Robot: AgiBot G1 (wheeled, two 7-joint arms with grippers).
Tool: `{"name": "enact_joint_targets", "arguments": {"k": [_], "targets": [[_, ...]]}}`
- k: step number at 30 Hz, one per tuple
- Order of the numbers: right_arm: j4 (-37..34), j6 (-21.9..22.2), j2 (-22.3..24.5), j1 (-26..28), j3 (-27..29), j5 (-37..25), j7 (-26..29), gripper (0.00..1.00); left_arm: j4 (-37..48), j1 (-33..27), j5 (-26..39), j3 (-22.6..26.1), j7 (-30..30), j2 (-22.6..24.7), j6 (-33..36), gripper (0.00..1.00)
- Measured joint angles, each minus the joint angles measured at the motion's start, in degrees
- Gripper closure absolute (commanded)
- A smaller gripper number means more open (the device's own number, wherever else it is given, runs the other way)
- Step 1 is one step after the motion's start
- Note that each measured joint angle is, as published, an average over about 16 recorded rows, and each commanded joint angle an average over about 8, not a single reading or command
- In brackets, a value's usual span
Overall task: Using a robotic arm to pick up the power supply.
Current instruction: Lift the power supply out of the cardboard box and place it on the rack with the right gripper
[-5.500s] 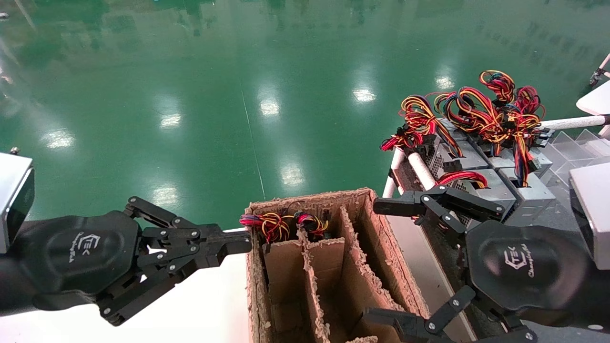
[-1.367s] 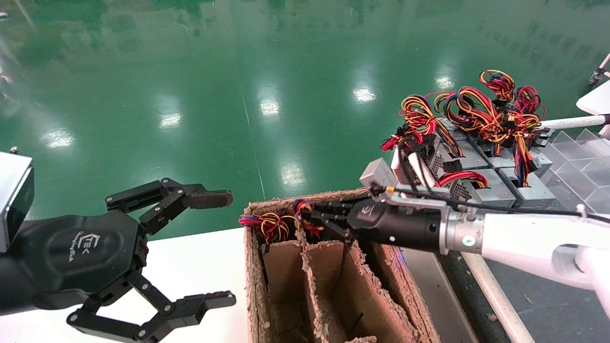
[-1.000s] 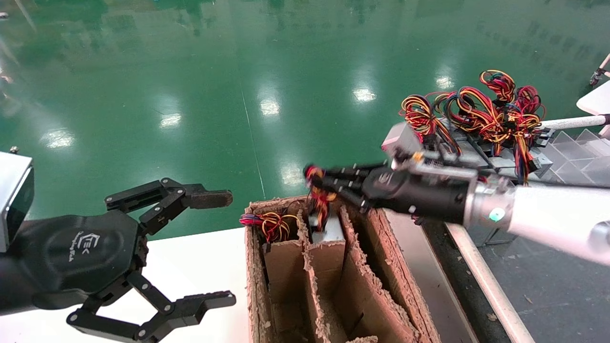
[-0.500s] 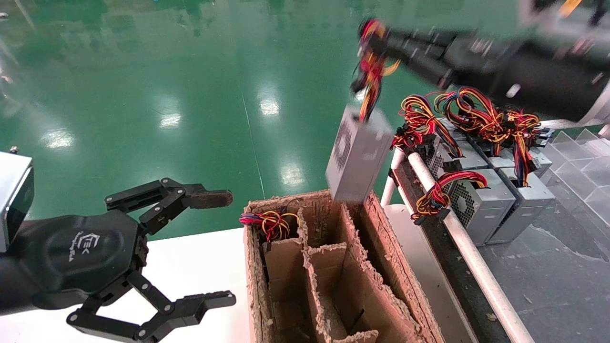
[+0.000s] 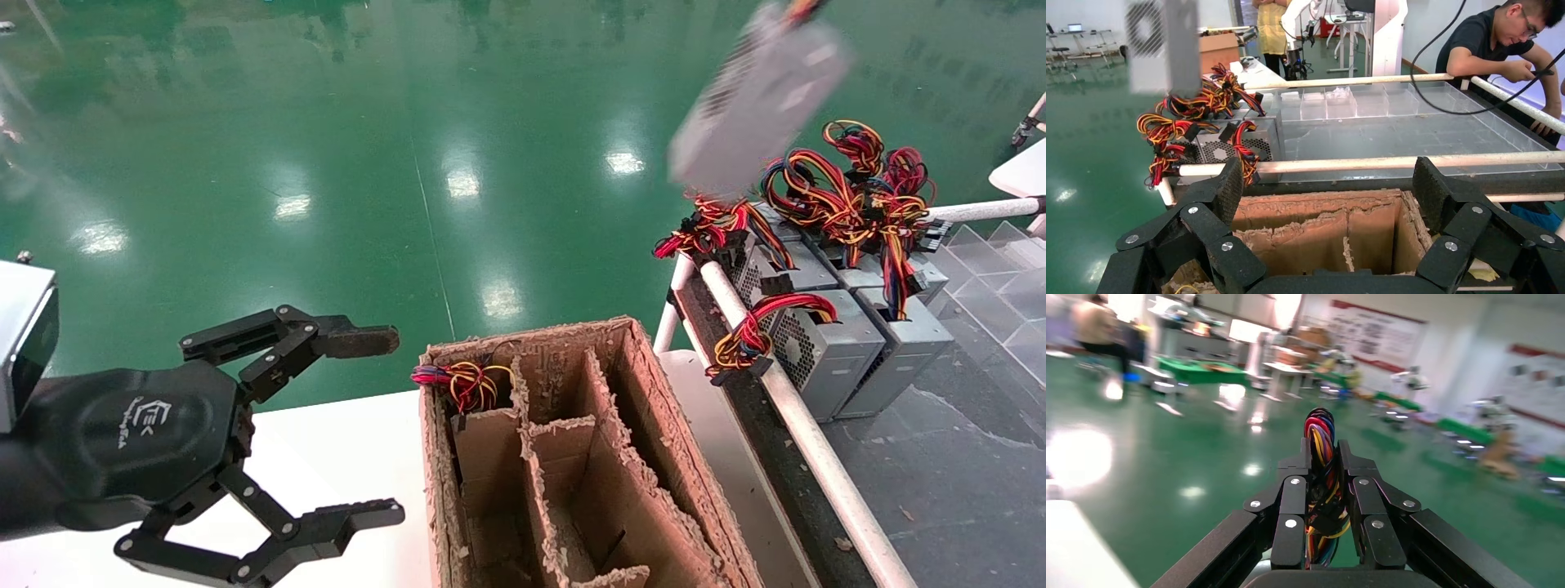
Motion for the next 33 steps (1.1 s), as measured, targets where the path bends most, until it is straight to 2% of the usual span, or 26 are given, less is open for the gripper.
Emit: {"name": "enact_joint_targets", "arguments": {"k": [6, 13, 19, 24, 33], "targets": [[-0.7, 1.54, 5.82, 3.69, -0.08, -1.43, -0.89, 1.0, 0.0, 0.0, 0.0, 0.0, 0.0, 0.0, 0.0, 0.0], [-2.44, 3.56, 12.14, 3.74, 0.59, -1.58, -3.05, 1.0, 0.0, 0.0, 0.0, 0.01, 0.0, 0.0, 0.0, 0.0], [-4.77, 4.01, 16.81, 0.98, 1.15, -1.19, -4.85, 1.0, 0.0, 0.0, -0.01, 0.01, 0.01, 0.0, 0.0, 0.0], [-7.46, 2.61, 19.82, -2.29, 1.4, -0.78, -5.52, 1.0, 0.0, 0.0, -0.01, 0.01, 0.01, -0.01, -0.01, 0.0], [-13.28, -0.85, 21.87, -8.43, 1.68, -0.14, -6.51, 1.0, 0.0, 0.0, -0.01, 0.02, 0.01, -0.01, -0.01, 0.0]]}}
